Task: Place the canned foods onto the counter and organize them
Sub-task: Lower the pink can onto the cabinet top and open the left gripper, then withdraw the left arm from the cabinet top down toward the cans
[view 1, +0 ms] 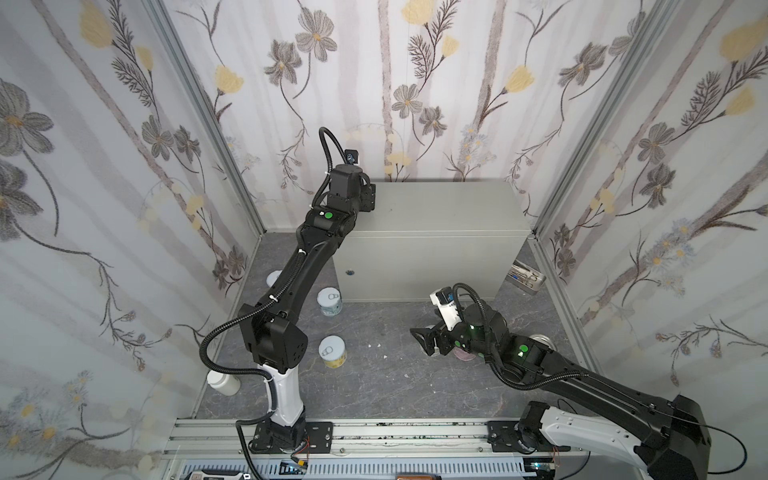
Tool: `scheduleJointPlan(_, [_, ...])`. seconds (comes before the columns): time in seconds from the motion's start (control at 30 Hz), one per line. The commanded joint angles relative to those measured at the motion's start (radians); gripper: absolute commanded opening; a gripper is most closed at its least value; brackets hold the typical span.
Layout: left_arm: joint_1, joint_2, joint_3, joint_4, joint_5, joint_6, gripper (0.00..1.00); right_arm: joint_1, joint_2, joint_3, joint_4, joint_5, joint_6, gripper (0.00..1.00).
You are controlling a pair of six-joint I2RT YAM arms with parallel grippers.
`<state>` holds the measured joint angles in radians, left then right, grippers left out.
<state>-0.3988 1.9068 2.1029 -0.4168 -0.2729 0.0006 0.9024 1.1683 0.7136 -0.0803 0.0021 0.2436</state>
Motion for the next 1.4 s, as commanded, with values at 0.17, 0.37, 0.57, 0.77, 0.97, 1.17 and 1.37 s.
scheduleJointPlan(0.17, [0.012,0.043,0.067,0.027,-0.027,0.048,0.74,0.000,0.027,0.023,0.036,-0.010,-0.021,1.00])
scheduleJointPlan(0.37, [0.030,0.066,0.075,0.023,-0.016,0.054,0.74,-0.002,0.043,0.025,0.038,-0.007,-0.024,1.00])
scheduleJointPlan(0.57, [0.049,0.083,0.089,0.021,0.028,0.033,0.74,0.000,0.052,0.026,0.044,-0.010,-0.023,1.00])
scheduleJointPlan(0.77, [0.048,0.097,0.106,0.017,0.050,0.029,0.81,-0.001,0.052,0.027,0.044,-0.009,-0.021,1.00])
scheduleJointPlan(0.97, [0.049,0.091,0.106,0.003,0.079,0.022,0.88,0.000,0.030,0.025,0.031,-0.005,-0.020,1.00])
scheduleJointPlan(1.17, [0.048,0.068,0.103,-0.011,0.107,0.006,0.95,0.000,0.010,0.019,0.024,-0.001,-0.017,1.00])
scheduleJointPlan(1.37, [0.047,0.018,0.104,-0.029,0.113,0.010,1.00,-0.001,-0.023,0.026,-0.007,0.028,-0.015,1.00])
